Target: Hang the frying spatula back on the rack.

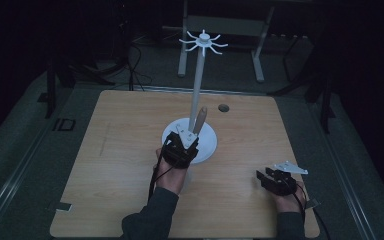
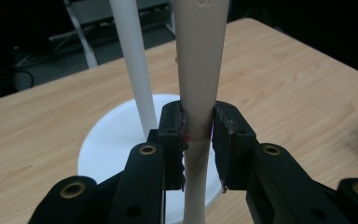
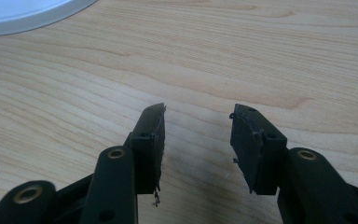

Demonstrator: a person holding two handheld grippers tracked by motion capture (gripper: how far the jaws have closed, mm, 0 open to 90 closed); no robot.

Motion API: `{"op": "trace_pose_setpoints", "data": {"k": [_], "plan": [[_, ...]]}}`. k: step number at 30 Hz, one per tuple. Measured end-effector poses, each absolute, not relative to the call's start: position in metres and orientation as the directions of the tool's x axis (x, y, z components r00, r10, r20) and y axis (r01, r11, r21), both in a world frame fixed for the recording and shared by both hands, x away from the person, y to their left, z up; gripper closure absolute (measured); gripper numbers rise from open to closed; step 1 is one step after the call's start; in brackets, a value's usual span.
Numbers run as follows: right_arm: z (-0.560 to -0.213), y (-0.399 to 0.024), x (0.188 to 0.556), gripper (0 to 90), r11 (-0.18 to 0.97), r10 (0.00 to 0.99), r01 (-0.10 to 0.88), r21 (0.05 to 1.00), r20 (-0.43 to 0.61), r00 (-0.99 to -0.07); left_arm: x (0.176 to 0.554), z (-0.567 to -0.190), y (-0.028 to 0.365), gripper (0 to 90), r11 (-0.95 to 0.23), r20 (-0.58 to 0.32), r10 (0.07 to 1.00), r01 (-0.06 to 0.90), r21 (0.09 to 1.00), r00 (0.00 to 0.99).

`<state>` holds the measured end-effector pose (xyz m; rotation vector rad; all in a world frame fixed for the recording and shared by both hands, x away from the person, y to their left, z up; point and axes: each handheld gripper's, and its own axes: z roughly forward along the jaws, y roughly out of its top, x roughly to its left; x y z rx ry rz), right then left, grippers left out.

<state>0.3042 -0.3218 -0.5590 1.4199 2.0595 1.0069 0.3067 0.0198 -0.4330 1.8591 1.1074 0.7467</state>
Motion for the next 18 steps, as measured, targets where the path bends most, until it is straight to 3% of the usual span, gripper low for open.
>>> {"op": "trace_pose_setpoints", "data": {"k": [18], "plan": [[-0.5585, -0.3226, 0.3039, 54.6, 0.203, 0.927, 0.6, 0.774, 0.046, -0.373, 0.3042, -0.4247, 0.0143, 74.1, -0.207, 0.068, 0.923, 0.341, 0.917, 0.38]]}}
